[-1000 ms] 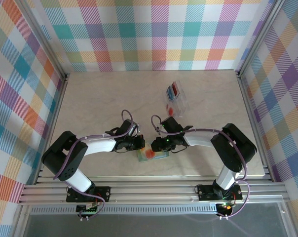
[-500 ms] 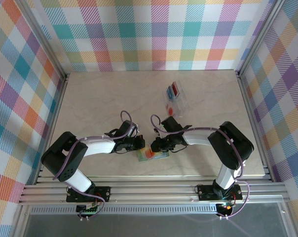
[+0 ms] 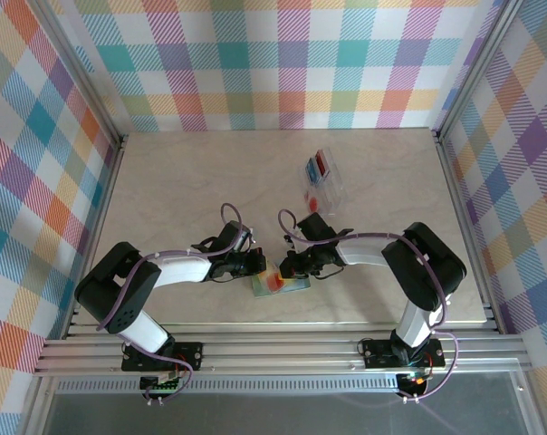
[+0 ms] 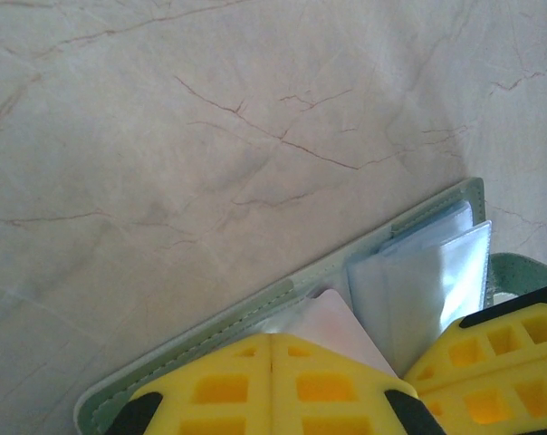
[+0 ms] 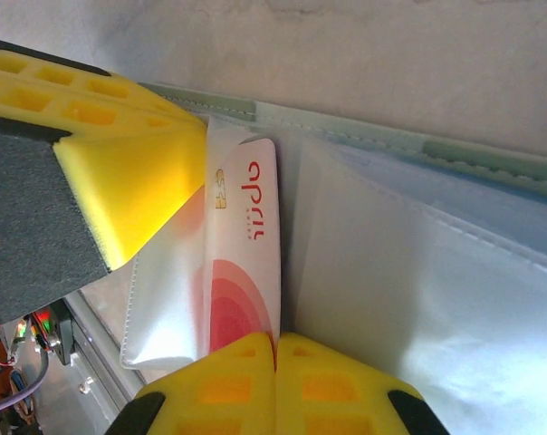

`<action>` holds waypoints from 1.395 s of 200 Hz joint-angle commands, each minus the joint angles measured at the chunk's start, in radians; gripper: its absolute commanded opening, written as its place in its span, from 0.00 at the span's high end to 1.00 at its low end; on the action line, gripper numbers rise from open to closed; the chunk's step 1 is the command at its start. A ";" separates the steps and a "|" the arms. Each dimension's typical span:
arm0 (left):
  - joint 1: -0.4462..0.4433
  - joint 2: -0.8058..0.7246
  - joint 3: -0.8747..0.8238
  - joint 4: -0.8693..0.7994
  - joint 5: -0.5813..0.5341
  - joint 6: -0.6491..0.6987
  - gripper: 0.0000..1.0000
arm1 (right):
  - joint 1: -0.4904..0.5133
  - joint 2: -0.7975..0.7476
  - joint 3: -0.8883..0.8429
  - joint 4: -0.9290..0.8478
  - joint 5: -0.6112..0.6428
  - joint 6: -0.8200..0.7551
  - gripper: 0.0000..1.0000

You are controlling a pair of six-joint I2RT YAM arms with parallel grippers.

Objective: Put the credit cards into the card holder

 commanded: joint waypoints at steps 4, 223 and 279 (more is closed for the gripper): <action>-0.008 0.010 -0.020 -0.118 0.044 -0.009 0.93 | -0.006 0.005 0.014 -0.023 0.088 0.010 1.00; 0.035 -0.074 -0.045 -0.228 0.011 0.047 1.00 | -0.018 -0.058 -0.060 0.095 0.065 0.104 1.00; 0.030 -0.069 -0.095 -0.186 0.008 0.045 1.00 | -0.018 -0.067 -0.110 0.158 0.034 0.187 1.00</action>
